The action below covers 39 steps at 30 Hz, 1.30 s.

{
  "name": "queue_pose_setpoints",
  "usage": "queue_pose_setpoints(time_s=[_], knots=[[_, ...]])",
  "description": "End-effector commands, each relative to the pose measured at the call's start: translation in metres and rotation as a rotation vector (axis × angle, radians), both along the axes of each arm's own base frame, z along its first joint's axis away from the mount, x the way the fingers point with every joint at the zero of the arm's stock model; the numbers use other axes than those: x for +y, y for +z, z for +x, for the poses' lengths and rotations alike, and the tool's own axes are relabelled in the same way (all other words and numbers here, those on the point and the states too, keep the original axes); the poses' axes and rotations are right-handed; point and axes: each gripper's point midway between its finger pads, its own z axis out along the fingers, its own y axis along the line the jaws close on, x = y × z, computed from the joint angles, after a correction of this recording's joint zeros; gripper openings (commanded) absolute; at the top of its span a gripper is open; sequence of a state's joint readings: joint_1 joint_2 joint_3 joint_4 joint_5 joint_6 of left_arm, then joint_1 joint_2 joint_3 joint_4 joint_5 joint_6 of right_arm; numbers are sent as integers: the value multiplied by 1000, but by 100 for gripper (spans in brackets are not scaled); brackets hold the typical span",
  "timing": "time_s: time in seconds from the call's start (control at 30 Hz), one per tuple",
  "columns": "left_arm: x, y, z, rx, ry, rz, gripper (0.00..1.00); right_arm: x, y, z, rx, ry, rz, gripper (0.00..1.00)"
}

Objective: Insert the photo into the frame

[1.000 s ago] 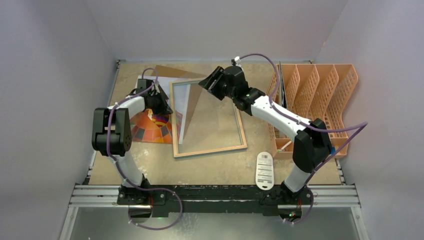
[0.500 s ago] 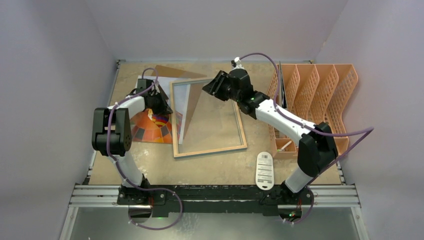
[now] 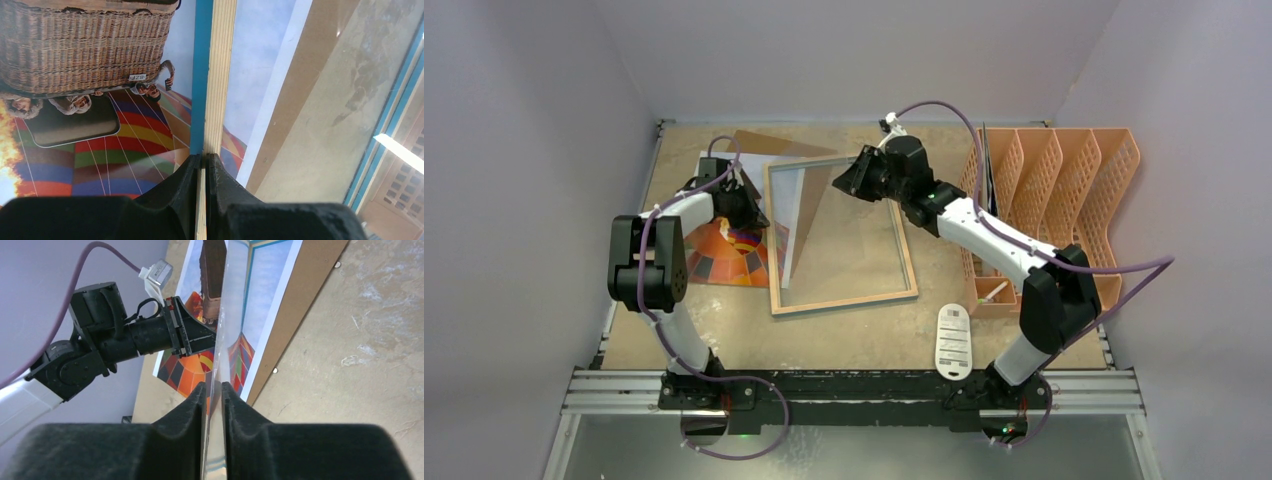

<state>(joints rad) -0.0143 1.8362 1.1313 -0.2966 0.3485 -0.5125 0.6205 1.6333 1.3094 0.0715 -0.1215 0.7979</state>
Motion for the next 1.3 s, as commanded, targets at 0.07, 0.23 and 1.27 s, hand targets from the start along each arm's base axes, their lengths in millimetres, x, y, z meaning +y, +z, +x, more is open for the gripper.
queue_pose_setpoints(time_s=[0.07, 0.23, 1.27], knots=[[5, -14, -4, 36, -6, 29, 10, 5, 27, -6, -45, 51, 46, 3], [4, -15, -5, 36, -4, 19, 10, 16, 44, -11, -8, 78, 151, 0], [5, -13, -3, 28, -1, 25, 3, 12, 28, -1, 211, -51, 146, 0]])
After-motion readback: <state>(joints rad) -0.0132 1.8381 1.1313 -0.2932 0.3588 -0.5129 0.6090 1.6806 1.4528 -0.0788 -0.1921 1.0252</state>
